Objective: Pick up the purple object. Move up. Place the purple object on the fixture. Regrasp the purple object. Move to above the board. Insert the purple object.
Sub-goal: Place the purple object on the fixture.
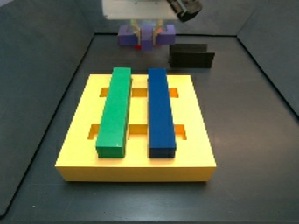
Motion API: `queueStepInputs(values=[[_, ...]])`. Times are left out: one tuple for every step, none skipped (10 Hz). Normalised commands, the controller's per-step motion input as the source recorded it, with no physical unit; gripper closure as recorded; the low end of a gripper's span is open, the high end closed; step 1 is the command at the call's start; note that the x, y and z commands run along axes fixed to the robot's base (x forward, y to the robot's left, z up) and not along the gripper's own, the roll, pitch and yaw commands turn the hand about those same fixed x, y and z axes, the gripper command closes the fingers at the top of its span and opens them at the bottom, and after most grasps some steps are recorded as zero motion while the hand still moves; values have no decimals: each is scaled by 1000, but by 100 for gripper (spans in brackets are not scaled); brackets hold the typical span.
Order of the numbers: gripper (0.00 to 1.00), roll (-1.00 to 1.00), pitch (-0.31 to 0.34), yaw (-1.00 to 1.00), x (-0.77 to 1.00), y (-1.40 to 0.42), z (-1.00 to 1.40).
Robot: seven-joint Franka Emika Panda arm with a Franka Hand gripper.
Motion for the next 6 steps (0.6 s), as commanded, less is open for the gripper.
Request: queueStepInputs(values=[[100,-703,103,-206,929,0,749],[100,-731,166,-206,957,0,626],[100,-711,246,-163,923,0,526],[100,-714,249,-160,926,0,526],[100,-780,209,-109,906,0,497],[100,-869,177,-60,874,0,417]])
